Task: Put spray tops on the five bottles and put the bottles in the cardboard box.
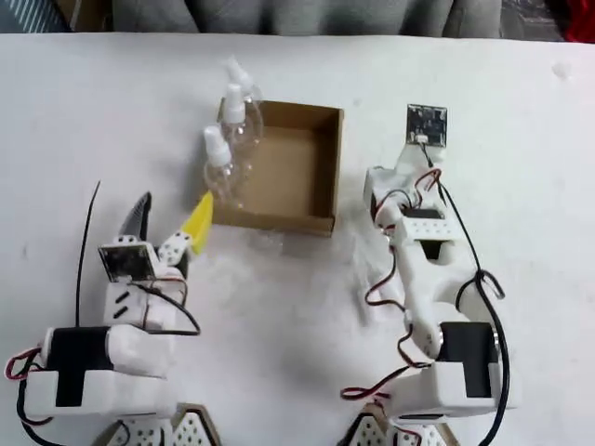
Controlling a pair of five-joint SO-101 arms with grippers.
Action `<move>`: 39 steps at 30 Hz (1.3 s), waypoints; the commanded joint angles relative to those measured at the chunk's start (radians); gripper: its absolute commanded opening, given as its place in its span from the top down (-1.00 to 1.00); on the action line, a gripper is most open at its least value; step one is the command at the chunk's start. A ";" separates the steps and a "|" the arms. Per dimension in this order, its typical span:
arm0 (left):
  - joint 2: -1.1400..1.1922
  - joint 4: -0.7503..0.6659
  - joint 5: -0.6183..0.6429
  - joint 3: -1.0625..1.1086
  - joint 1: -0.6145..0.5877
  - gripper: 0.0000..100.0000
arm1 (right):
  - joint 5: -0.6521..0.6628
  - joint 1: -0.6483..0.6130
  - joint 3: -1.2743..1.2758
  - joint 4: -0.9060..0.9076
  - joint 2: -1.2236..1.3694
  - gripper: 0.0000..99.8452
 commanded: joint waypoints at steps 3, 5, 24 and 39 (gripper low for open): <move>-0.071 -0.002 -0.028 -0.015 -0.004 0.38 | 0.014 -0.012 -0.052 0.002 -0.005 0.97; -0.116 0.012 -0.028 -0.028 -0.008 0.38 | 0.014 -0.012 -0.052 0.002 -0.004 0.97; -1.127 1.192 -0.021 -0.041 -0.002 0.38 | 0.014 -0.012 -0.054 0.002 -0.004 0.97; -1.600 1.768 -0.021 -0.009 -0.001 0.38 | 0.014 -0.012 -0.054 0.004 -0.004 0.97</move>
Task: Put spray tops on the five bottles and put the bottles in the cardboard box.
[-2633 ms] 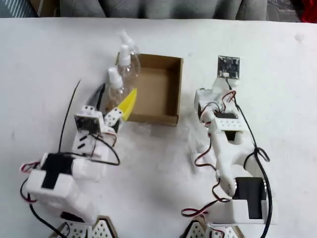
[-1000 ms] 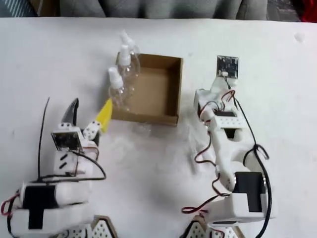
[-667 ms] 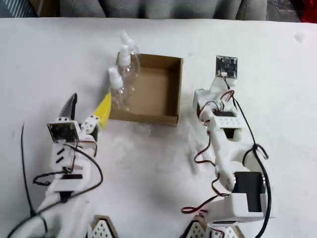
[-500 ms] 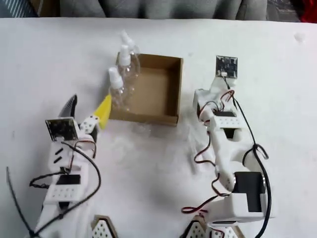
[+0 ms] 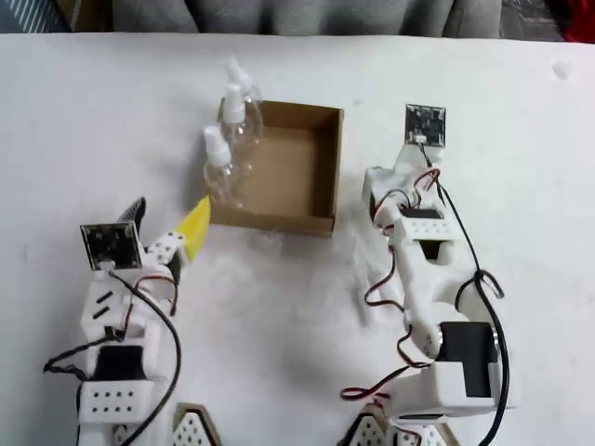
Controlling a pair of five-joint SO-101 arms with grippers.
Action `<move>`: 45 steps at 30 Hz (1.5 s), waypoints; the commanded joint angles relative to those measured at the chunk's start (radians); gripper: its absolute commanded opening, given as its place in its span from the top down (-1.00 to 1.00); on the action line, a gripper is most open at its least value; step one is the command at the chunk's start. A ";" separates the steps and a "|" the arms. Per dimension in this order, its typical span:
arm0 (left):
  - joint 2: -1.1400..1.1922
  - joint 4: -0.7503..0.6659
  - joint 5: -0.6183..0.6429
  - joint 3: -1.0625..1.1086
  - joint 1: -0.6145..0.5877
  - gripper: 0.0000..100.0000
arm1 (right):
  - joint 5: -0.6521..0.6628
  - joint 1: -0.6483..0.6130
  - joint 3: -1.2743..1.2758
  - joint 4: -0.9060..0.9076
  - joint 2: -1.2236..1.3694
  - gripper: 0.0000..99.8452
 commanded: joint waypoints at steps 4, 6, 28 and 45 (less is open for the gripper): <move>-0.211 0.170 -0.006 0.020 -0.002 0.38 | 0.014 -0.005 -0.054 0.004 -0.004 0.97; -0.263 0.253 -0.005 0.006 0.001 0.38 | 0.014 -0.005 -0.054 0.004 -0.002 0.97; -0.282 0.706 -0.012 0.015 0.065 0.38 | 0.014 0.001 -0.054 0.001 -0.002 0.96; -0.280 0.721 -0.014 0.015 0.022 0.38 | 0.005 0.018 -0.034 0.179 -0.166 0.97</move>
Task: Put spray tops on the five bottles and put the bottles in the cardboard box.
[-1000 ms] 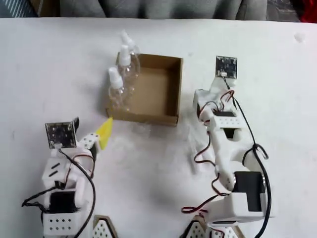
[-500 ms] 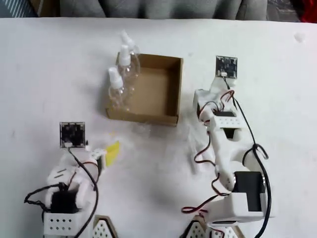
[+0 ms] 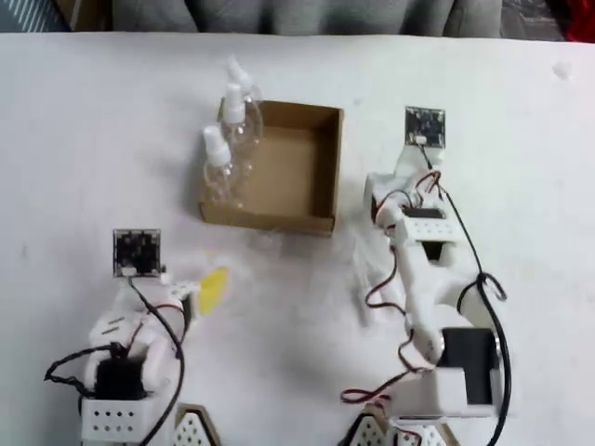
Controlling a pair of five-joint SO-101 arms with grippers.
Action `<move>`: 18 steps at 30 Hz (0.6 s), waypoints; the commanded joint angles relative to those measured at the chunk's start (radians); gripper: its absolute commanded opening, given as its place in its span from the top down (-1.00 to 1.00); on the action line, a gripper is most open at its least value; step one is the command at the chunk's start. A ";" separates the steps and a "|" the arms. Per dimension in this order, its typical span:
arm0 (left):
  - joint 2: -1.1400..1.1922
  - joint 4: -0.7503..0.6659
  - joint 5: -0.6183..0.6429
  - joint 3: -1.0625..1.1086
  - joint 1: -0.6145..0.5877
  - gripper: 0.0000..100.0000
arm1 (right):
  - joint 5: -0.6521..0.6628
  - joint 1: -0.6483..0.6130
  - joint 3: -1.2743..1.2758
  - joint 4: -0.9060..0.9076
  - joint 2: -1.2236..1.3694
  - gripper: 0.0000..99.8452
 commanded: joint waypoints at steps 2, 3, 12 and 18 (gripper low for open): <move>-0.018 0.003 -0.014 -0.003 -0.030 0.38 | 0.006 0.016 -0.031 0.148 -0.206 0.97; -0.018 0.003 -0.014 -0.003 -0.030 0.38 | 0.011 0.016 -0.031 0.183 -0.236 0.97; -0.018 0.003 -0.014 -0.003 -0.031 0.38 | 0.012 0.018 -0.031 0.558 -0.475 0.96; -0.018 0.020 -0.014 -0.003 -0.031 0.38 | 0.014 0.007 -0.031 0.769 -0.588 0.96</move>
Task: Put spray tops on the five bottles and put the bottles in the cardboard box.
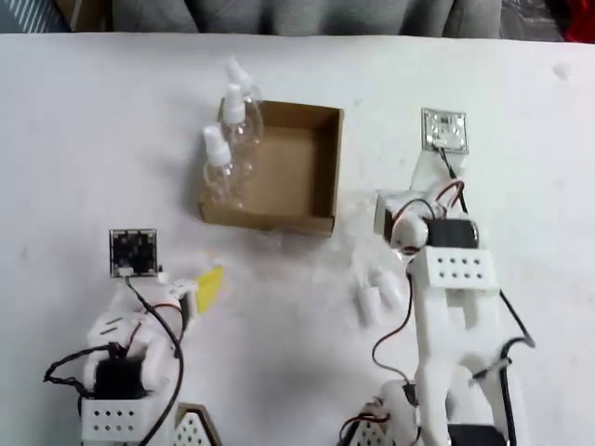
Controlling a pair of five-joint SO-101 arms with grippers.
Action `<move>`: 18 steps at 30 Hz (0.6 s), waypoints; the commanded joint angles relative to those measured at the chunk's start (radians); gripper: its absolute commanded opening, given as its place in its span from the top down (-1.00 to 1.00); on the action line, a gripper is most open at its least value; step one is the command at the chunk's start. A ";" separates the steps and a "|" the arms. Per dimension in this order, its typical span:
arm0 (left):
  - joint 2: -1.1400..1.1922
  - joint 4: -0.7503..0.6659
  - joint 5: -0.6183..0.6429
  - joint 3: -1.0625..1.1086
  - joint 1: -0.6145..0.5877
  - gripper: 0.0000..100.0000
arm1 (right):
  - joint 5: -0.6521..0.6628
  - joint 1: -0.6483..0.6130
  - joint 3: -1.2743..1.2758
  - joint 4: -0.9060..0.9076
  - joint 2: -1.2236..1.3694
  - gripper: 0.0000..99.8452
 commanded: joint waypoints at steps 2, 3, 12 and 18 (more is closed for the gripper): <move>-0.018 0.023 -0.014 -0.003 -0.010 0.38 | 0.052 0.002 -0.029 0.163 -0.108 0.96; -0.018 0.023 -0.014 -0.003 -0.010 0.38 | 0.087 0.002 -0.029 0.186 -0.116 0.96; -0.018 0.017 -0.014 -0.003 -0.008 0.62 | 0.370 -0.022 -0.029 0.343 -0.134 0.97; -0.018 0.009 -0.118 -0.003 -0.005 0.91 | 0.428 -0.068 -0.029 0.407 -0.134 0.97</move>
